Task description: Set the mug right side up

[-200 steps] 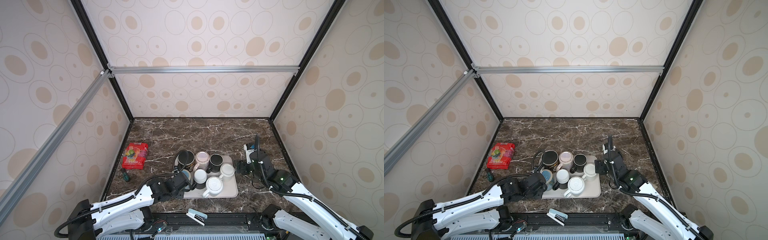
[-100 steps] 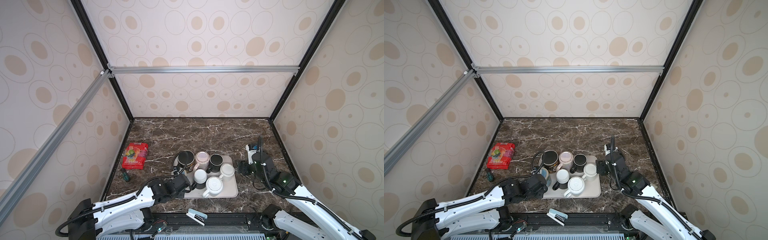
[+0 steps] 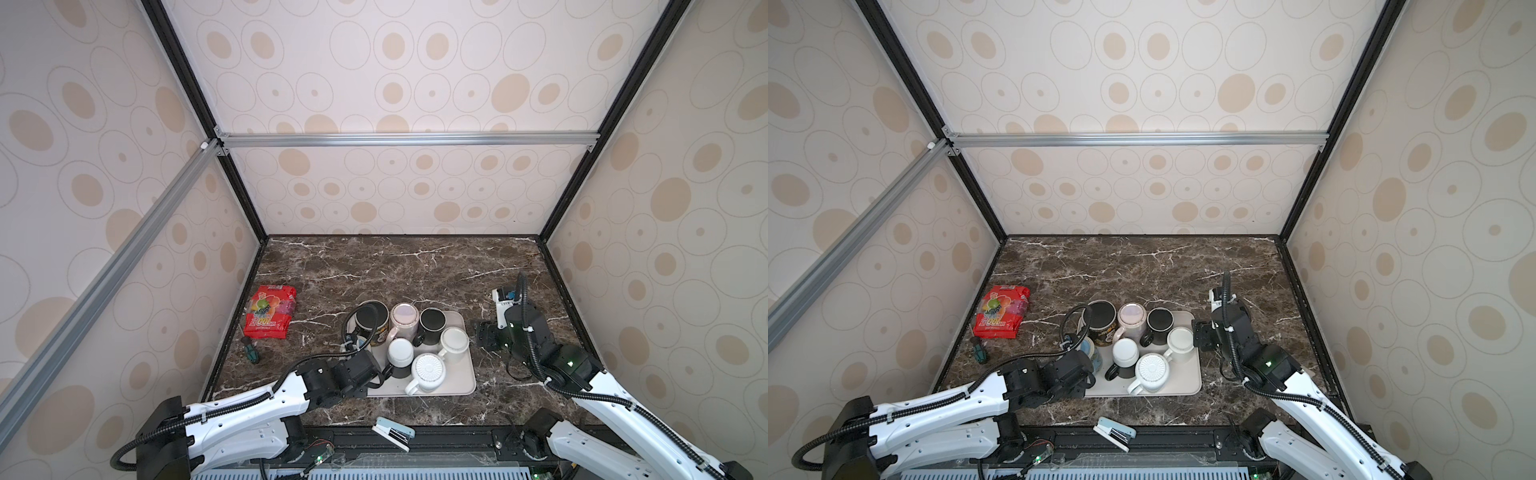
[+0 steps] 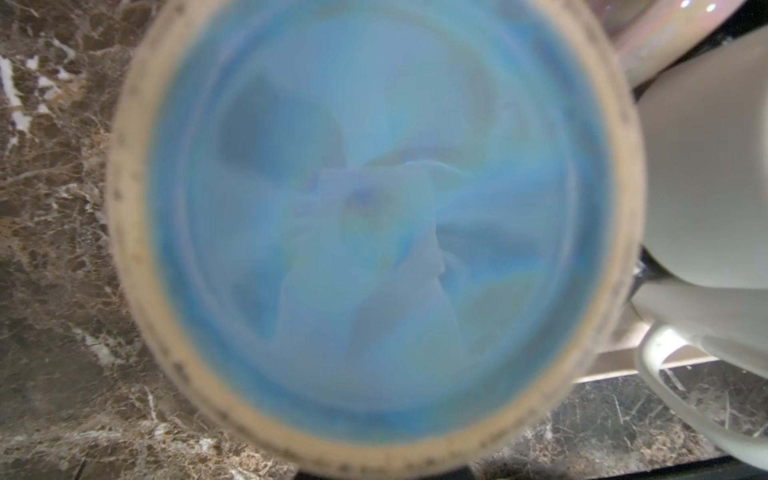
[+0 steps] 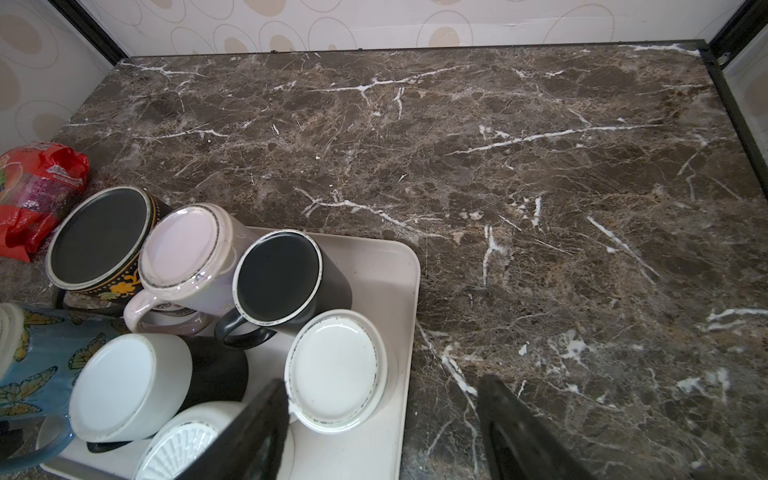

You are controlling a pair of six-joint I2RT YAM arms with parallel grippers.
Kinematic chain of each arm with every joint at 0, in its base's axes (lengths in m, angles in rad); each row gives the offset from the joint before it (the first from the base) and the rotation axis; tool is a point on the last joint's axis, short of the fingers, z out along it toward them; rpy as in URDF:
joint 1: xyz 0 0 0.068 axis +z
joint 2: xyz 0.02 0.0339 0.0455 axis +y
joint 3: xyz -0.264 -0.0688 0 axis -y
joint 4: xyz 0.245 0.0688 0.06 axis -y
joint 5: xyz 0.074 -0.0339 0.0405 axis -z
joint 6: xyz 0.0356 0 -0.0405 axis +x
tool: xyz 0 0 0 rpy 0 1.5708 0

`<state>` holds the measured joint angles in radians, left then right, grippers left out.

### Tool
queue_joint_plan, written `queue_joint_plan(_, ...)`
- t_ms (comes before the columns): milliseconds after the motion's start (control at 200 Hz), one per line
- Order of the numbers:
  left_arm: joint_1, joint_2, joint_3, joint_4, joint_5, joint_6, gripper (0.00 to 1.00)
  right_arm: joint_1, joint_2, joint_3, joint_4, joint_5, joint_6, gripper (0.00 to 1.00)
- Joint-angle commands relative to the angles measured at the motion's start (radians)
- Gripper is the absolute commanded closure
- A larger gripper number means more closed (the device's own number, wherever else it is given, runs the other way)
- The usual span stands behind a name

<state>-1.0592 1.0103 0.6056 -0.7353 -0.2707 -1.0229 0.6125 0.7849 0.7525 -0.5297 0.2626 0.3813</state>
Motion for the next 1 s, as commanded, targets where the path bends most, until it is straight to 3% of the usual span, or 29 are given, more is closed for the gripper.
queue_joint_plan(0,-0.004,0.026,0.026,-0.118,-0.077,-0.047,0.76,0.007,-0.013,-0.022,0.001,0.003,0.014,0.26)
queue_joint_plan(235,-0.005,0.075,0.072,-0.136,-0.113,-0.044,0.49,0.007,-0.022,-0.027,0.008,0.006,0.007,0.25)
queue_joint_plan(605,-0.006,0.019,0.08,-0.049,-0.115,0.04,0.44,0.007,-0.022,-0.035,0.025,0.007,0.004,0.25)
queue_joint_plan(990,-0.005,0.078,0.07,-0.029,-0.113,0.049,0.53,0.007,-0.017,-0.033,0.035,0.009,0.016,0.26)
